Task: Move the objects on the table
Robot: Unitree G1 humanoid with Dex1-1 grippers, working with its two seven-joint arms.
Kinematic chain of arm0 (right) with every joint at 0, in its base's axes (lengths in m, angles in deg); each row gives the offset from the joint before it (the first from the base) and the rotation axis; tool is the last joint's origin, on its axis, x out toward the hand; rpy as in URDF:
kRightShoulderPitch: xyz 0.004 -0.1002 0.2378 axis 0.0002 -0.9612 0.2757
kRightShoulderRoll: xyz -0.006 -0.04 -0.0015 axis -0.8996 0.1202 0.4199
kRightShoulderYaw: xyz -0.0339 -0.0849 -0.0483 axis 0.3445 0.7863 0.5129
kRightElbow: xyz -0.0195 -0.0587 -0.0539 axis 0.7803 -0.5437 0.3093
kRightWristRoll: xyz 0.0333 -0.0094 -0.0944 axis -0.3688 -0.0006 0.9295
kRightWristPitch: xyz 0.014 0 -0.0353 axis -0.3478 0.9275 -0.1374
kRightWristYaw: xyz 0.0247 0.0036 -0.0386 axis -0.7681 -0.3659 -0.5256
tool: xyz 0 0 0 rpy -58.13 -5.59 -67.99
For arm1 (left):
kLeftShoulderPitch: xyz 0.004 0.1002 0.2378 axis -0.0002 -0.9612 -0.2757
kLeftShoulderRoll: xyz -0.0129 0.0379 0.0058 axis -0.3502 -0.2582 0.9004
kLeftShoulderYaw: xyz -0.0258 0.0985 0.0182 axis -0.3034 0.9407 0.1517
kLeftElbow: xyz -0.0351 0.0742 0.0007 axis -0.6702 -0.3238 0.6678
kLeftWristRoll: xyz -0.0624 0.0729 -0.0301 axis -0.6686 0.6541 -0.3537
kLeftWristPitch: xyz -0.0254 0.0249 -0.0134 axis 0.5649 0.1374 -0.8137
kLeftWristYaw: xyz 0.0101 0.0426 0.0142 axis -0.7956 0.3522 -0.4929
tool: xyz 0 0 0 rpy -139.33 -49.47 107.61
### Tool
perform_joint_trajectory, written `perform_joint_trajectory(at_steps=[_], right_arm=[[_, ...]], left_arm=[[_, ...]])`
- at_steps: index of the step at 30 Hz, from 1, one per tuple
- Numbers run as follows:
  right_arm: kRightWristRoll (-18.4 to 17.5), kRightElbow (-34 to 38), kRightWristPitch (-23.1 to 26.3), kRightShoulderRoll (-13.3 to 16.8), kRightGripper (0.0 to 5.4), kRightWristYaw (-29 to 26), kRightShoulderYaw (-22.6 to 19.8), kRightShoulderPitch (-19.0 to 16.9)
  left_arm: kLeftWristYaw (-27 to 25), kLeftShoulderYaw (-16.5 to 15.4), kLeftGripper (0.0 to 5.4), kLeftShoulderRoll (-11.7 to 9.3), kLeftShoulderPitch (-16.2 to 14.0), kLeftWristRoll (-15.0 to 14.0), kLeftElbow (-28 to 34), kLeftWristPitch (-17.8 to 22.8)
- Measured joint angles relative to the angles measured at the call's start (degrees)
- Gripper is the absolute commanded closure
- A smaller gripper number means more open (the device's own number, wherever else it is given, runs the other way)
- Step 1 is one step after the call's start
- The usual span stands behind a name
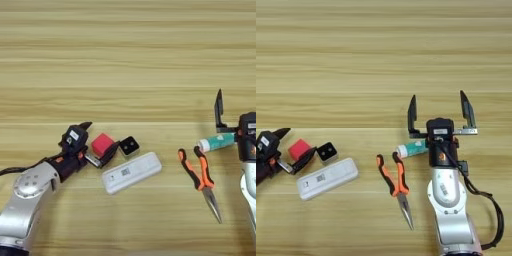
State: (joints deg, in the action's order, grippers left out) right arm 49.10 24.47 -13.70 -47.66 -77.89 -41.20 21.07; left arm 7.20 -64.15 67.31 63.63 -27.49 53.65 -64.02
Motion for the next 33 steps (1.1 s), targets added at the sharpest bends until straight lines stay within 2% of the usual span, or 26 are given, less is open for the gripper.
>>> perform_joint_trajectory(at_steps=[7, 10, 17, 23, 25, 29, 33], right_arm=[[-0.4, -0.4, -0.1, 0.2, 0.0, -0.2, -0.1, 0.0], [-0.4, -0.4, -0.1, 0.2, 0.0, -0.4, -0.1, 0.0], [-0.4, -0.4, -0.2, 0.2, 0.0, -1.0, -0.1, 0.0], [-0.4, -0.4, -0.3, 0.0, 0.0, -1.0, -0.1, 0.0], [-0.9, -0.5, -0.3, 0.0, 0.0, -1.0, -0.1, 0.0], [-1.8, -0.7, -0.3, 0.0, 0.0, -1.1, -0.3, 0.0], [-2.2, -1.0, -0.3, 0.0, 0.0, -1.3, -0.3, 0.0]], left_arm=[[-3.4, -2.1, 0.03, 0.2, 0.6, -3.1, 0.1, -3.6], [-6.8, -2.4, 0.03, -0.4, 0.6, -4.7, 0.8, -5.0], [-17.3, -2.9, 0.03, -4.8, -0.4, -8.9, 3.9, -8.6], [-23.4, -3.0, 0.03, -7.2, -2.9, -12.4, 6.7, -8.6], [-25.6, -2.7, 0.03, -8.6, -4.2, -12.8, 8.2, -8.6], [-27.9, -2.6, 0.03, -9.7, -5.2, -13.5, 9.2, -8.6], [-30.9, -2.1, 0.03, -11.7, -7.0, -13.8, 9.3, -8.5]])
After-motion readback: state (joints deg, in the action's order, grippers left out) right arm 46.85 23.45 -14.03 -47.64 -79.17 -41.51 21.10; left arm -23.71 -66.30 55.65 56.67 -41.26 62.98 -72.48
